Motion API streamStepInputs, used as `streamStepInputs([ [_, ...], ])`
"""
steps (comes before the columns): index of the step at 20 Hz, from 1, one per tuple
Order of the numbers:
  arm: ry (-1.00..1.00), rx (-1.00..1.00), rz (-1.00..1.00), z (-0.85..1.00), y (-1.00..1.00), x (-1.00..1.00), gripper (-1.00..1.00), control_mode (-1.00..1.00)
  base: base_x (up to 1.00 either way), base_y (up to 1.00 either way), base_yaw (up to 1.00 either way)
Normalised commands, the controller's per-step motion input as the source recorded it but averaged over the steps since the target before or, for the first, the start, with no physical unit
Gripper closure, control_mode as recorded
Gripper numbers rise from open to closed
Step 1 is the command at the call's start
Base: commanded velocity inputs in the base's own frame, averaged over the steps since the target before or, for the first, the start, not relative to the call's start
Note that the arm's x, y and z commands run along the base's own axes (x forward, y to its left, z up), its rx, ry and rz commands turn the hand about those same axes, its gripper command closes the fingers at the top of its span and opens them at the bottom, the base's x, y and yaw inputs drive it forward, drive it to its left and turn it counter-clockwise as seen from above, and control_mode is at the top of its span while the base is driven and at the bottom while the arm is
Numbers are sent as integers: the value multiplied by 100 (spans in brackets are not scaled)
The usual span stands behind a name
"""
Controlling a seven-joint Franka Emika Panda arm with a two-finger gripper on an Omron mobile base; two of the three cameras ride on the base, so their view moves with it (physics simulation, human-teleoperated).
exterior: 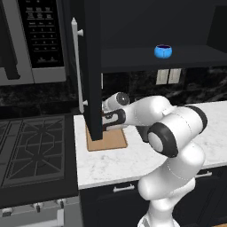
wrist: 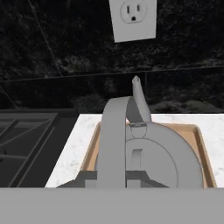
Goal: Pick the kettle from the counter and place it on the tray. Then pick the mug from the cabinet and place it on the tray. Then close the cabinet doors.
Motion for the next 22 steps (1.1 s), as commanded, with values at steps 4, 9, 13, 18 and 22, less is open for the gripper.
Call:
streamStepInputs([
  [4,0,-1,0,-10,14,41,100,-100,0,0,0],
  [9,0,-1,2,-13,10,43,100,-100,0,0,0],
  [13,2,0,3,-17,12,34,100,-100,0,0,0],
  [18,0,0,10,-16,12,26,100,-100,0,0,0],
  [22,1,0,11,-10,2,9,100,-100,0,0,0],
])
